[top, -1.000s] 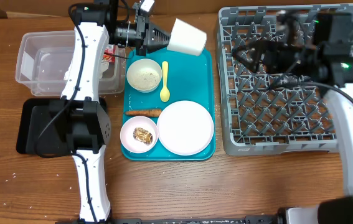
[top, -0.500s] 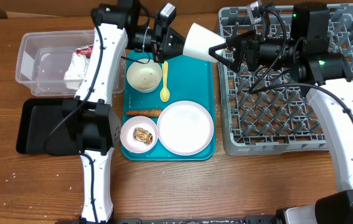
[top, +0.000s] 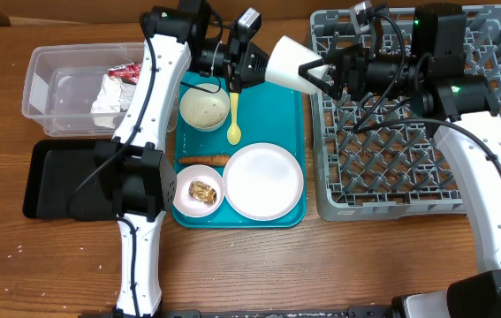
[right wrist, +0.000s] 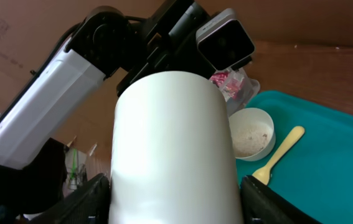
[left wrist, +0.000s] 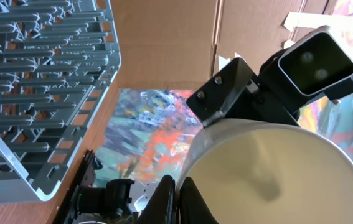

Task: Sort waste into correct bins and load items into the dishwasher
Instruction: 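Lift the cup with the left gripper and pass it to the right gripper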

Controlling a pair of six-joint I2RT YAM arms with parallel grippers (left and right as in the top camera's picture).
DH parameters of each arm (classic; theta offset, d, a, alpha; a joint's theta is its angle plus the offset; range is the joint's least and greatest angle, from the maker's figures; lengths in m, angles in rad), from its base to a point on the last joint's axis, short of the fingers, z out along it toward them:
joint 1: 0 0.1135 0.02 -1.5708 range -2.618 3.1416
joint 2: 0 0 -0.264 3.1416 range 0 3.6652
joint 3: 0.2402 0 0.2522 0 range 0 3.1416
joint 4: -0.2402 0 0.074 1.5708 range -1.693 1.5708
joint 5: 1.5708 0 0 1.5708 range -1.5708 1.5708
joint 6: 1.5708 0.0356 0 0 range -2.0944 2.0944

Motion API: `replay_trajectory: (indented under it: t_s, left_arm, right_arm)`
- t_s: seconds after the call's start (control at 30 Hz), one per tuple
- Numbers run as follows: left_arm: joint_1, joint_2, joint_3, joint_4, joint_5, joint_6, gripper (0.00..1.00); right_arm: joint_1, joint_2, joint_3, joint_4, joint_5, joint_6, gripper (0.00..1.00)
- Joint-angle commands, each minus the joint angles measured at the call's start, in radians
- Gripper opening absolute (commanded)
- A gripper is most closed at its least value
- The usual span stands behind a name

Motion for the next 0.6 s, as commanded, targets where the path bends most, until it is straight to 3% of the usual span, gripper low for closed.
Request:
replay_trajectory:
  t_s: [0.0, 0.17, 0.3, 0.5, 0.57]
  left_arm:
    - [-0.013, -0.03, 0.021, 0.001, 0.018, 0.002, 0.04]
    - [-0.013, -0.031, 0.021, 0.005, 0.018, 0.001, 0.04]
    - [-0.013, -0.031, 0.021, 0.008, 0.018, 0.002, 0.04]
    - [-0.013, -0.031, 0.021, 0.008, 0.018, -0.019, 0.04]
    - [-0.013, -0.031, 0.021, 0.009, 0.018, -0.023, 0.04]
  right_arm:
    - [0.024, -0.01, 0.01, 0.008, -0.032, -0.006, 0.6]
    - [0.044, -0.01, 0.01, 0.01, -0.031, -0.006, 0.52]
    - [0.044, -0.01, 0.01, 0.011, -0.032, -0.006, 0.52]
    - [0.046, -0.01, 0.01, 0.006, -0.032, 0.014, 0.75]
    - [0.046, -0.01, 0.01, -0.01, -0.031, 0.013, 0.79]
